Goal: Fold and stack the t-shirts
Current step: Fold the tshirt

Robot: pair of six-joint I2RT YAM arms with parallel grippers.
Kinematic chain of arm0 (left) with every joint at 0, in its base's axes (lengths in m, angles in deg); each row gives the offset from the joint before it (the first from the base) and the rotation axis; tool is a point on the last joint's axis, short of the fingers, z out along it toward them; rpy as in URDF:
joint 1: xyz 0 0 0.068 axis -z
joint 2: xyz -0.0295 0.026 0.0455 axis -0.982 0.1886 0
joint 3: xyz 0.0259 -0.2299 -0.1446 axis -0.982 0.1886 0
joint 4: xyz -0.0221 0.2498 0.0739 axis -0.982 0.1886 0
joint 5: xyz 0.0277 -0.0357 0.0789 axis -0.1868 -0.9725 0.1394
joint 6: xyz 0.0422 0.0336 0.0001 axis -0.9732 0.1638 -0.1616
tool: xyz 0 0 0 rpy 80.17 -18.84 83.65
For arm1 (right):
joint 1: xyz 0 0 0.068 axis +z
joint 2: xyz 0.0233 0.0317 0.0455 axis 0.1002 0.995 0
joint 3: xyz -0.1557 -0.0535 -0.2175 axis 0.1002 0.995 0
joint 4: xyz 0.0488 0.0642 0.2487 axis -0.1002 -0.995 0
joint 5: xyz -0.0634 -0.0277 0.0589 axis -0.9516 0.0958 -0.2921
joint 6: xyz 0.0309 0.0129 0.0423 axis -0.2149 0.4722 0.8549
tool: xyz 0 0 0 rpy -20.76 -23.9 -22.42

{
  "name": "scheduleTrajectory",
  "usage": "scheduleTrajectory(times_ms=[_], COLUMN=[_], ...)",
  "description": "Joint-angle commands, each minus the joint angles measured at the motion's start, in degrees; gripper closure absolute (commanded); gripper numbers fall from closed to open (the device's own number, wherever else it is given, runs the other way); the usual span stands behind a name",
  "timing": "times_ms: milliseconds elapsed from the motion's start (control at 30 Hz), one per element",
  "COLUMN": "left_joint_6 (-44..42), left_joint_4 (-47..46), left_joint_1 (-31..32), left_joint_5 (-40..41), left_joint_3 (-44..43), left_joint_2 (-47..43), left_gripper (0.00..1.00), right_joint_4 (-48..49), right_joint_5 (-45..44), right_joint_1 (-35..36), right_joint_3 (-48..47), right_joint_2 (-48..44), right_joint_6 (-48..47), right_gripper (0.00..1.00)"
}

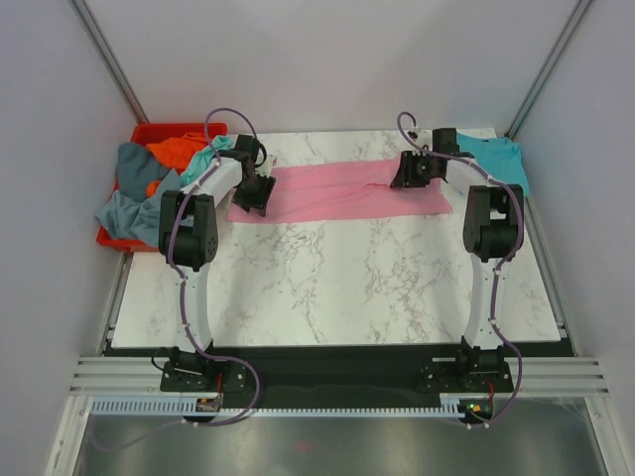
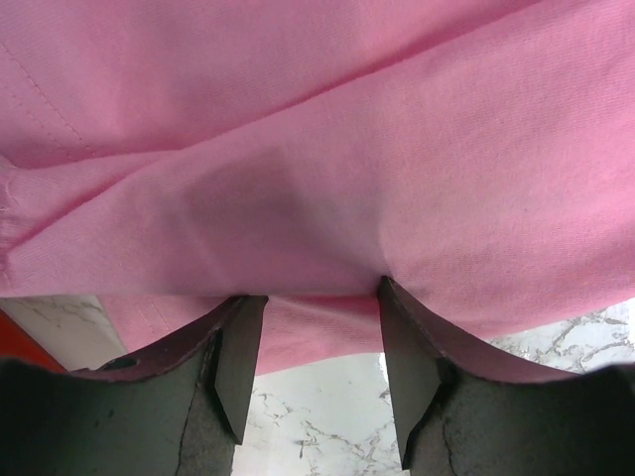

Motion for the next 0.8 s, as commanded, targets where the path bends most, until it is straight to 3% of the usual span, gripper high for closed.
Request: scheduleTrajectory(times_ms=[0, 167, 567, 700, 767], left_joint_6=[1.6, 1.4, 1.0, 0.8, 0.7], left_joint_4=[-0.8, -0.8, -1.2, -1.1, -1.2], left_joint_1=[0.2, 0.4, 2.3, 3.0, 3.1], left_joint_5=[1.6, 1.9, 2.2, 3.6, 3.9], left_joint_3=[1.4, 1.9, 3.6, 5.0, 5.7], left_joint_2=[1.9, 1.8, 1.1, -0.2, -1.1], left_gripper=[0.40, 0.39, 0.39, 0.39, 0.38], right_joint_4=[-0.2, 0.2, 5.4, 8.1, 8.6], right_joint_5=[-0.4, 0.0, 2.0, 1.2, 0.5], right_joint_1=[0.1, 0.5, 3.7, 6.3, 6.9], right_joint_3=[-0.8, -3.5, -14.1, -18.0, -19.5], right_joint_2=[1.2, 1.5, 5.6, 8.8, 9.3], right_joint_6=[-0.7, -0.6, 3.2, 5.1, 5.4], right_gripper=[0.63, 0.83, 0.86, 0.84, 0.63])
